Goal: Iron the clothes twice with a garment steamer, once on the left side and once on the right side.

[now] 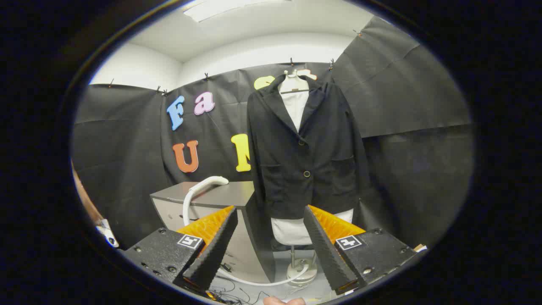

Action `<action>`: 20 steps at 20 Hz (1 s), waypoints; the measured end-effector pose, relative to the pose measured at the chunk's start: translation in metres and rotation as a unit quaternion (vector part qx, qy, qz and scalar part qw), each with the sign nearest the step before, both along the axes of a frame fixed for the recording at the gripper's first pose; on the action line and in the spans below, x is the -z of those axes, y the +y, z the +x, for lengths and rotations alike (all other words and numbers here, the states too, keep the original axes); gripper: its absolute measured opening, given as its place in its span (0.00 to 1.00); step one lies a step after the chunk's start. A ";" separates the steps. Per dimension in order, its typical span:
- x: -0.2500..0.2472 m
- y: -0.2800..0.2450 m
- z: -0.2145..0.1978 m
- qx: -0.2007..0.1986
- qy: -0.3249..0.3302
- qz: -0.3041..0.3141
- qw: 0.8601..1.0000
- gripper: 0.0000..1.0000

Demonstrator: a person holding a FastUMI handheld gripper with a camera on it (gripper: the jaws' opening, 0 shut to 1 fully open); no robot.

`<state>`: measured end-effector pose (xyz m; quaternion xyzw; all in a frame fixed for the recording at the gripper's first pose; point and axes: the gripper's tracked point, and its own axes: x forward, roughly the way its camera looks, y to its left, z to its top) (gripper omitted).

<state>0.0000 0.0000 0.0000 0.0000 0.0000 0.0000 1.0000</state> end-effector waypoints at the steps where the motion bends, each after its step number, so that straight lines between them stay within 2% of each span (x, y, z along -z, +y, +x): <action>1: -0.003 0.003 0.001 -0.005 -0.001 0.000 1.000 0.99; 6: -0.017 0.013 0.004 -0.013 -0.023 -0.003 1.000 0.99; 10: -0.013 0.021 0.006 -0.023 -0.007 -0.005 1.000 0.99; 13: -0.015 0.020 0.011 -0.009 -0.013 -0.010 1.000 0.99; 20: -0.016 0.071 0.037 -0.006 -0.020 -0.011 1.000 0.99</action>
